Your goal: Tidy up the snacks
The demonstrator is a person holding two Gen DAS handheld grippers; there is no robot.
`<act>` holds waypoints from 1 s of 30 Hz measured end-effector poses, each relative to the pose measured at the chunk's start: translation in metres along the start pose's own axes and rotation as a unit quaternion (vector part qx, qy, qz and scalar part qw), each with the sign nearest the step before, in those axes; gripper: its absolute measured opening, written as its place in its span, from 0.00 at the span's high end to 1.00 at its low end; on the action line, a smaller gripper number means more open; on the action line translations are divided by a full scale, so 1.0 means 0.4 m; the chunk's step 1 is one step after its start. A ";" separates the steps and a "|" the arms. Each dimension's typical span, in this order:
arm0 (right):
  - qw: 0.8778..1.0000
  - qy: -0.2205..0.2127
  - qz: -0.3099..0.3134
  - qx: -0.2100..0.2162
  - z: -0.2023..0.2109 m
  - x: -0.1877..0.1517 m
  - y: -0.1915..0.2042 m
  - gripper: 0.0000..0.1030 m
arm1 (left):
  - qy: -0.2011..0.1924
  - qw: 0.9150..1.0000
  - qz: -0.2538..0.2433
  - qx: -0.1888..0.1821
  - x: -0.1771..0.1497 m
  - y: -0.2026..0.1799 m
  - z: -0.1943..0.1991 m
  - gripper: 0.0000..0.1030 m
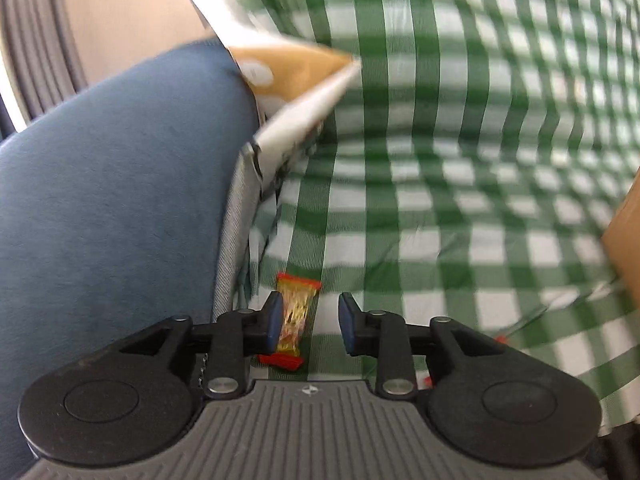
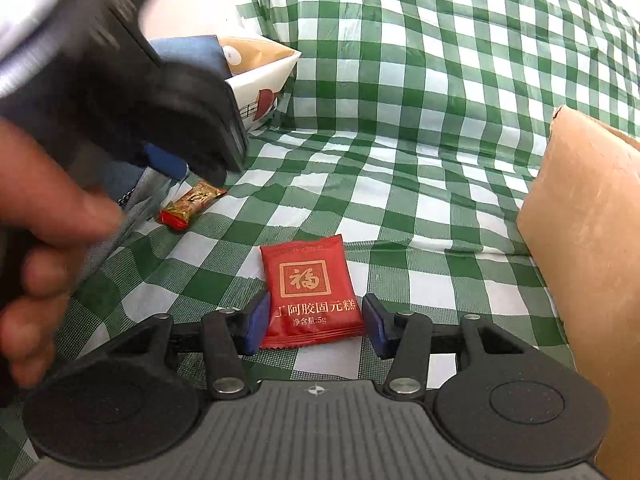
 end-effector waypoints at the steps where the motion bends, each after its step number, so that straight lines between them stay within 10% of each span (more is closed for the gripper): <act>1: 1.000 0.000 -0.003 0.002 -0.002 0.000 -0.002 0.50 | 0.009 1.000 -0.011 0.011 -0.005 -0.009 -0.014 0.67; 4: 1.000 0.000 -0.009 0.006 -0.006 0.005 -0.018 0.50 | 0.007 0.999 -0.028 0.030 -0.010 -0.022 -0.027 0.68; 6: 1.000 -0.001 -0.016 0.009 -0.002 0.007 -0.027 0.50 | 0.012 0.999 -0.013 0.034 -0.003 -0.012 -0.028 0.89; 18: 0.998 -0.008 -0.030 0.046 0.139 0.052 -0.094 0.50 | 0.003 0.995 0.087 -0.049 0.014 0.079 0.138 1.00; 30: 0.993 0.013 0.008 0.119 0.422 0.038 -0.110 0.50 | 0.073 0.962 0.210 -0.160 -0.101 0.199 0.315 1.00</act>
Point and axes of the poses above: each gripper's, at about its wrist camera, not at the fingertips, and z roughly against the way its jaws point, y to its left, x to its top, the point moved 1 cm from there along -z, roughly the way its jaws point, and after that the axes turned 13 degrees about x, right-handed, at the moved point
